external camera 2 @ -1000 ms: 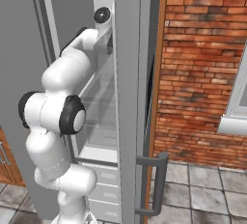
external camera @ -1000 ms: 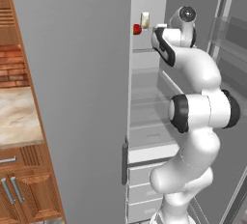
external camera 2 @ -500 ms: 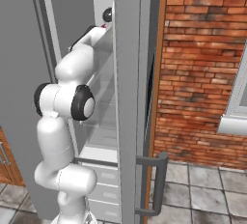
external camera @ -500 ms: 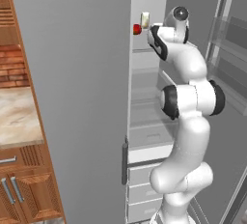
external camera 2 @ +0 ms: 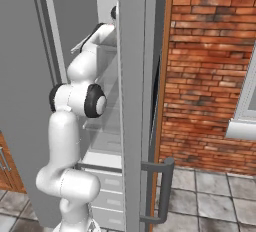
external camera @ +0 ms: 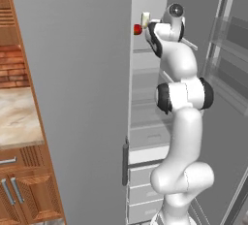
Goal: Pick the apple and mango from the fridge and place them on the plate next to the blender to make a fruit smoothie.
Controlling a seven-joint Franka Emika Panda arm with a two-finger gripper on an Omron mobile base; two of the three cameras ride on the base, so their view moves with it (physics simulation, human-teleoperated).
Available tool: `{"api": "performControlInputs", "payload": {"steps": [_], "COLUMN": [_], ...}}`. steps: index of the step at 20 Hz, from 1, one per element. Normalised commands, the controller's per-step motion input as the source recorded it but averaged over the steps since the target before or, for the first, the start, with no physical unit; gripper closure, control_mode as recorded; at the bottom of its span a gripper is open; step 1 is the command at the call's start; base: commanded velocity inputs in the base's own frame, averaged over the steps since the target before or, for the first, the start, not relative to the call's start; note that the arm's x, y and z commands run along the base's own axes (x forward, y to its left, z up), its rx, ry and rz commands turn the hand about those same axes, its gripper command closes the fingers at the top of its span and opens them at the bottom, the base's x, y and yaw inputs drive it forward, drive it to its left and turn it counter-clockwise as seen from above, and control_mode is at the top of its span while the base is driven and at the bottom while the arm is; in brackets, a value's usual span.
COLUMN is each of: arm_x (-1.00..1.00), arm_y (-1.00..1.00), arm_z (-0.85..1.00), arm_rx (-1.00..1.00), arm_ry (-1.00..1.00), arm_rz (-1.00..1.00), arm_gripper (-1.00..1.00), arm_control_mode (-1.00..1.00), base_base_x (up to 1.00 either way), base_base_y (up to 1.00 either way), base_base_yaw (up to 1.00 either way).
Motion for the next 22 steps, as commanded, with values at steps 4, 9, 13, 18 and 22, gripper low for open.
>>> {"api": "performControlInputs", "payload": {"steps": [4, 9, 13, 18, 22], "arm_x": [0.13, -0.1, -0.3, -0.72, -0.76], "arm_y": [-0.13, 0.0, 0.0, 0.0, 0.07], "arm_z": [-0.03, -0.17, -0.05, -0.09, -0.22], "arm_rx": [0.02, 0.0, 0.0, 0.0, 0.0], "arm_ry": [0.0, 0.04, 0.0, -0.09, -0.25], "arm_rz": [0.0, 0.0, 0.0, 0.0, 0.0], "arm_gripper": [1.0, 1.0, 1.0, 1.0, 1.0], "arm_control_mode": [-1.0, -1.0, -1.0, -1.0, -1.0], "base_base_x": [0.0, 0.0, 0.0, 0.0, 0.0], "base_base_y": [0.0, 0.0, 0.0, 0.0, 0.0], "base_base_yaw": [0.0, 0.0, 0.0, 0.0, 0.0]}}
